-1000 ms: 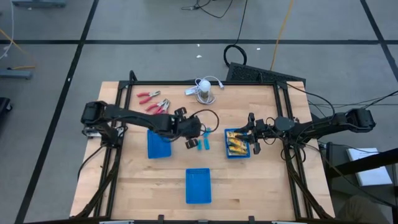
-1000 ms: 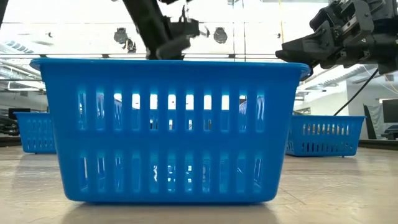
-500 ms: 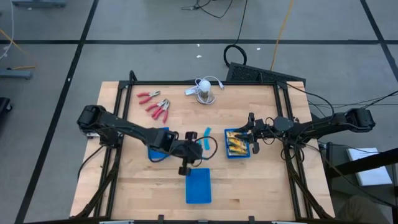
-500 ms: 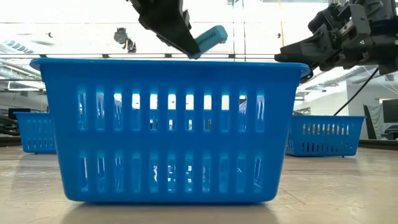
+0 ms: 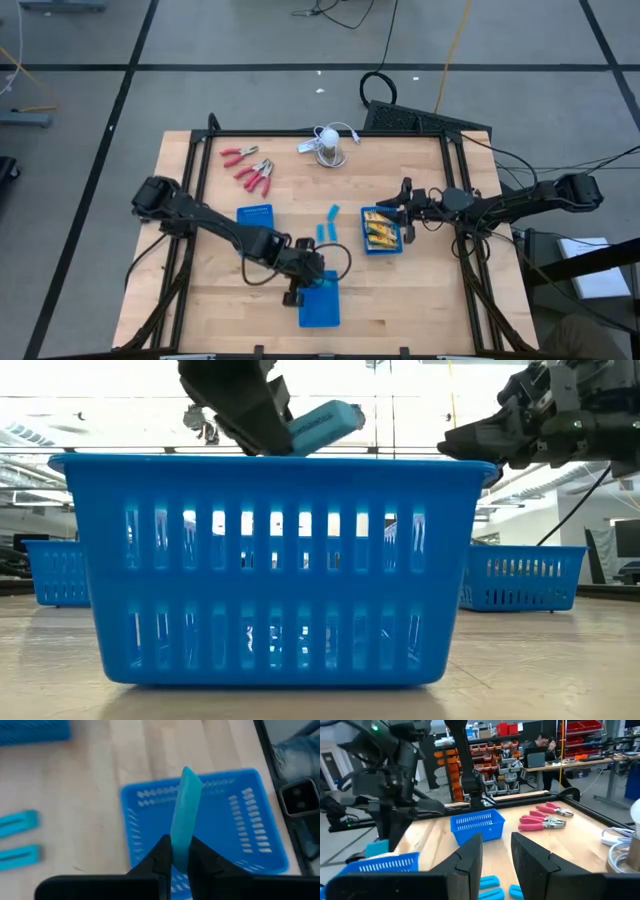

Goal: Pick & Place School Supplies
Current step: Put the blue eraser into the bottom blue bin

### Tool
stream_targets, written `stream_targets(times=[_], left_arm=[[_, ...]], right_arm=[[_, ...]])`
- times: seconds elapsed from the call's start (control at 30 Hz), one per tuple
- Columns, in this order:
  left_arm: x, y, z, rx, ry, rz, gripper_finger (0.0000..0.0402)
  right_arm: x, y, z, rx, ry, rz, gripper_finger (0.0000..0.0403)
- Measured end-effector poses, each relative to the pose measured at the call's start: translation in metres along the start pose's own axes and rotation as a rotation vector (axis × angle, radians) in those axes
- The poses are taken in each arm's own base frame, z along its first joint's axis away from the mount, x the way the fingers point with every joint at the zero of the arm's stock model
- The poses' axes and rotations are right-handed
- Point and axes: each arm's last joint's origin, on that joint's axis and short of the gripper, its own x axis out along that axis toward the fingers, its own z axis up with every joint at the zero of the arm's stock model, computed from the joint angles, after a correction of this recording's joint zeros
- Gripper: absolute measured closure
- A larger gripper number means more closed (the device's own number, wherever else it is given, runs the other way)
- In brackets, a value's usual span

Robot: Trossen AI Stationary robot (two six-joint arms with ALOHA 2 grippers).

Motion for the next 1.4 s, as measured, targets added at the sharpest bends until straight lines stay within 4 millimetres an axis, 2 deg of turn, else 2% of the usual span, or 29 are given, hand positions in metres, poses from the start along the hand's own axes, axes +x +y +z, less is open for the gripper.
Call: stream_targets(times=[0.23, 0.5, 0.63, 0.87, 1.07, 1.4], left_arm=[[0.015, -0.015, -0.008, -0.094, 0.044, -0.035, 0.0371], [0.037, -0.016, -0.018, -0.183, 0.115, -0.03, 0.037], [0.043, -0.013, -0.02, -0.192, 0.124, -0.021, 0.0347], [0.04, -0.009, -0.016, -0.198, 0.101, -0.022, 0.0298], [0.039, -0.003, -0.014, -0.189, 0.098, -0.017, 0.0279], [0.0, 0.026, 0.007, -0.223, -0.026, 0.026, 0.0272]], right_arm=[[0.0, 0.0, -0.002, 0.008, 0.023, -0.002, 0.031], [0.0, 0.0, -0.002, 0.026, 0.019, -0.002, 0.031], [0.0, 0.0, -0.003, 0.028, 0.026, -0.003, 0.031], [0.0, 0.0, -0.004, 0.03, 0.044, -0.006, 0.031], [0.0, -0.001, -0.007, 0.06, 0.066, -0.01, 0.031], [0.0, -0.001, -0.007, 0.034, 0.066, -0.009, 0.031]])
